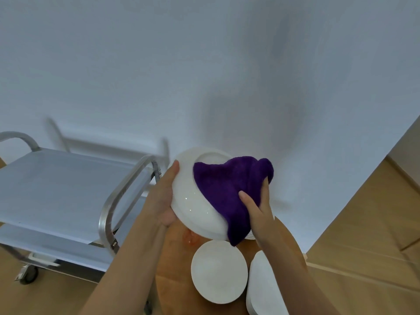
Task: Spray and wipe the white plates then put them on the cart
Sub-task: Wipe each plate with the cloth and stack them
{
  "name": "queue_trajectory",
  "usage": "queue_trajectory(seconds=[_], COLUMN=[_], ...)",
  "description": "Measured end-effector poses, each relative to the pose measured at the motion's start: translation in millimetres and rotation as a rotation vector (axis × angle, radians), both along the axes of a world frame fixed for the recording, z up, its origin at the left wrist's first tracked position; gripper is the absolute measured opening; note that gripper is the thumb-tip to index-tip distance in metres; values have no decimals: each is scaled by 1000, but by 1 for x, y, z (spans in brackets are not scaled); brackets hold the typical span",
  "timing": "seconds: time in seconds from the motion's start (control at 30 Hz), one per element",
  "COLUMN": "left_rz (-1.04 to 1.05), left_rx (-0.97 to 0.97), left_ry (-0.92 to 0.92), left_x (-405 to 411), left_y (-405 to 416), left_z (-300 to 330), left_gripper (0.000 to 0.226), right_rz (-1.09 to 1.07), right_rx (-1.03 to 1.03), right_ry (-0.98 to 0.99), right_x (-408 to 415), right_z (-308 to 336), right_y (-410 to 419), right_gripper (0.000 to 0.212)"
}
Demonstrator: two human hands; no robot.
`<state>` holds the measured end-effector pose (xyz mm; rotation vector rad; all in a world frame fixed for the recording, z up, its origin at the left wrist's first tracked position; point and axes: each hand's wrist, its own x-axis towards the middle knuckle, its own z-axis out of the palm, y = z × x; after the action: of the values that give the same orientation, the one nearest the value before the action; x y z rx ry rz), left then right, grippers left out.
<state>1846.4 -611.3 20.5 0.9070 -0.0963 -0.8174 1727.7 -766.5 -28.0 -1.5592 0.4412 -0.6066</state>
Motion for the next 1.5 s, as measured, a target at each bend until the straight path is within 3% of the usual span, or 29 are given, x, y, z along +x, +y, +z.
queue_trajectory(seconds=[0.13, 0.2, 0.37, 0.5, 0.57, 0.67, 0.77, 0.87, 0.9, 0.97, 1.13, 1.27, 1.33, 1.4, 1.5], left_rz=[115, 158, 139, 101, 108, 86, 18, -12, -23, -43, -77, -57, -32, -23, -25], left_rx=[-85, -90, 155, 244, 237, 46, -120, -127, -111, -56, 235, 312, 316, 305, 351], left_ry=[90, 110, -195, -394, -325, -88, 61, -12, -58, -119, -392, -474, -447, -387, -327], left_x=[-20, -32, -54, -55, -56, -55, -48, -37, -34, -30, -36, -38, -35, -29, -24], left_y=[-18, -29, -43, -38, -36, -31, -22, -10, -7, -1, -2, -8, -8, -5, -2], left_z=[-1, -1, -10, -13, -16, -13, -8, -14, -16, -19, -24, -24, -25, -28, -41], left_gripper=[35, 37, 54, 58, 60, 56, 58, 54, 50, 42, 70, 70, 67, 61, 57], right_rz=[-127, -180, -257, -221, -241, -210, -188, -110, -54, -113, -81, 20, 116, 169, 187], right_rx=[-104, -184, -179, -169, -289, -485, -547, -545, -459, -435, -307, -263, -217, -264, -314], right_ry=[20, 59, 24, -36, -23, -11, 27, 67, 80, 101, 89, 184, 171, 182, 203], right_x=[6, 10, 21, 19, 15, 6, -3, -8, -8, -7, 18, 13, 4, -3, -12], right_z=[-3, -5, -2, -7, -11, -20, -22, -34, -34, -32, -22, -12, -15, -23, -48], right_y=[18, 37, 71, 77, 77, 67, 55, 34, 27, 18, 11, 25, 35, 42, 44], right_gripper=[62, 67, 49, 59, 61, 60, 57, 51, 51, 48, 32, 69, 74, 66, 35])
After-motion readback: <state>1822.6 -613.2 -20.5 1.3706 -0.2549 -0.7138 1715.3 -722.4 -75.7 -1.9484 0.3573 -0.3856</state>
